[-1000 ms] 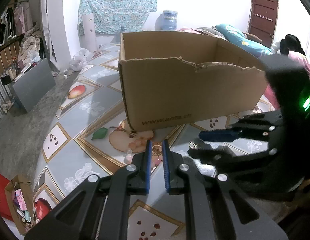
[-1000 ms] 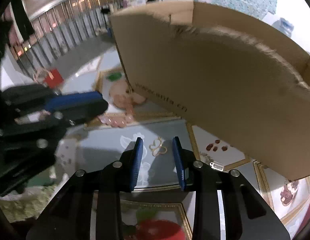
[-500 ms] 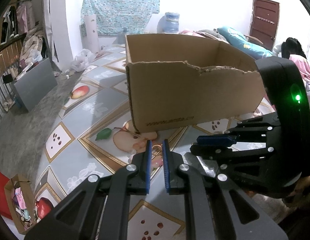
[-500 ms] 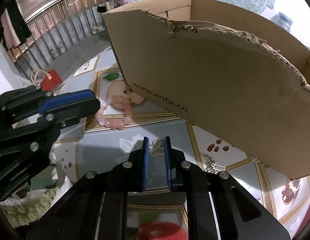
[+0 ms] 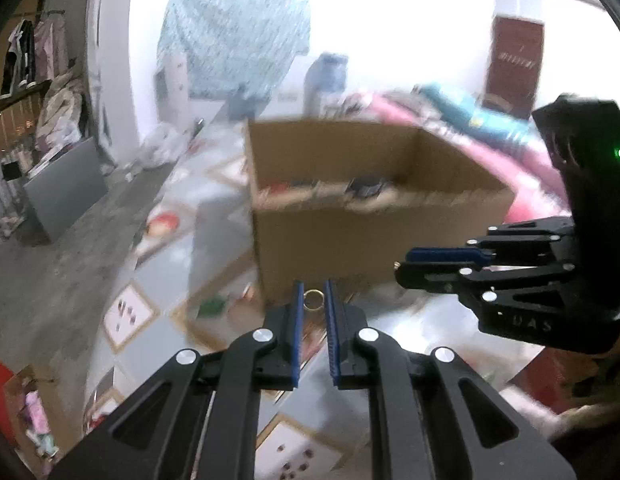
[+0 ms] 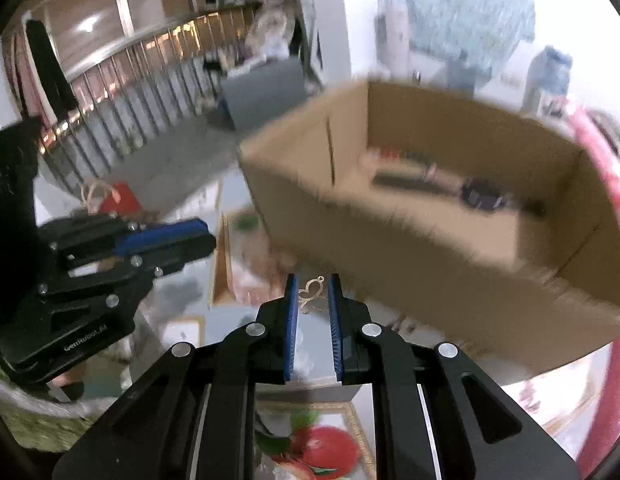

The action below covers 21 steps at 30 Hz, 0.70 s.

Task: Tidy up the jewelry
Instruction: 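Carry the ring over the cardboard box and open the left gripper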

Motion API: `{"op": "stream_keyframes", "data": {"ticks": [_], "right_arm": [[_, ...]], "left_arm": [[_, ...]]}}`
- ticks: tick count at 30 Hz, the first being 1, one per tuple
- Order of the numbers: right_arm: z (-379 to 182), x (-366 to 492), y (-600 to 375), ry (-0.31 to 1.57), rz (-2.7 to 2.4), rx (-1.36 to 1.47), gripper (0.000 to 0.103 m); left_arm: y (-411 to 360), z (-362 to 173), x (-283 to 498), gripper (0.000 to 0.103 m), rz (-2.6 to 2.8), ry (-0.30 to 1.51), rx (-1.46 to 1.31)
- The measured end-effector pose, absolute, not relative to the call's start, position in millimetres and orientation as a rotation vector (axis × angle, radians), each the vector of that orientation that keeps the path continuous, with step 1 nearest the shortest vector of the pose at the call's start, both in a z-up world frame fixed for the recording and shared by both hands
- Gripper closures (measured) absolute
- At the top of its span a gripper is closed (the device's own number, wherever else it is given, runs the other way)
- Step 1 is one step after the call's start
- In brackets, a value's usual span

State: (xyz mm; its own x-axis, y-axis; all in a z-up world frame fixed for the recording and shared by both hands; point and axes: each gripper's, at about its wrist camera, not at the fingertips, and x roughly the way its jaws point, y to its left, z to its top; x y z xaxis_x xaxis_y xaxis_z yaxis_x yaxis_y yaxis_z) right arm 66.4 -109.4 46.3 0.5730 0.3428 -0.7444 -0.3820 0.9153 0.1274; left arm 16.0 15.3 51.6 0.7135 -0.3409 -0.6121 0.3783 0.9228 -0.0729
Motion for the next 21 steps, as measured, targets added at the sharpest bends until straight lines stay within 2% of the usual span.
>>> {"op": "stream_keyframes", "data": {"ticks": [4,8,16,20,21], "right_arm": [[91.9,68.0,-136.8,0.740,0.388,-0.004,0.090],[100.5,89.7,-158.8,0.734,0.343,0.030,0.090],[65.1,151.9,-178.0,0.906,0.271,0.137,0.090],[52.9,165.3,-185.3,0.935,0.217,0.146,0.089],[53.3,164.8,-187.1,0.936,0.211,0.146,0.086]], "left_arm": [[6.6,89.2,24.3,0.093,-0.476,0.571,0.056],[-8.9,107.0,52.3,0.093,-0.546,0.549,0.060],[-42.5,77.5,136.9,0.093,-0.481,0.717,0.116],[-48.9,63.4,158.8,0.092,-0.428,0.771,0.144],[-49.8,61.4,161.4,0.092,-0.419,0.777,0.147]]}}
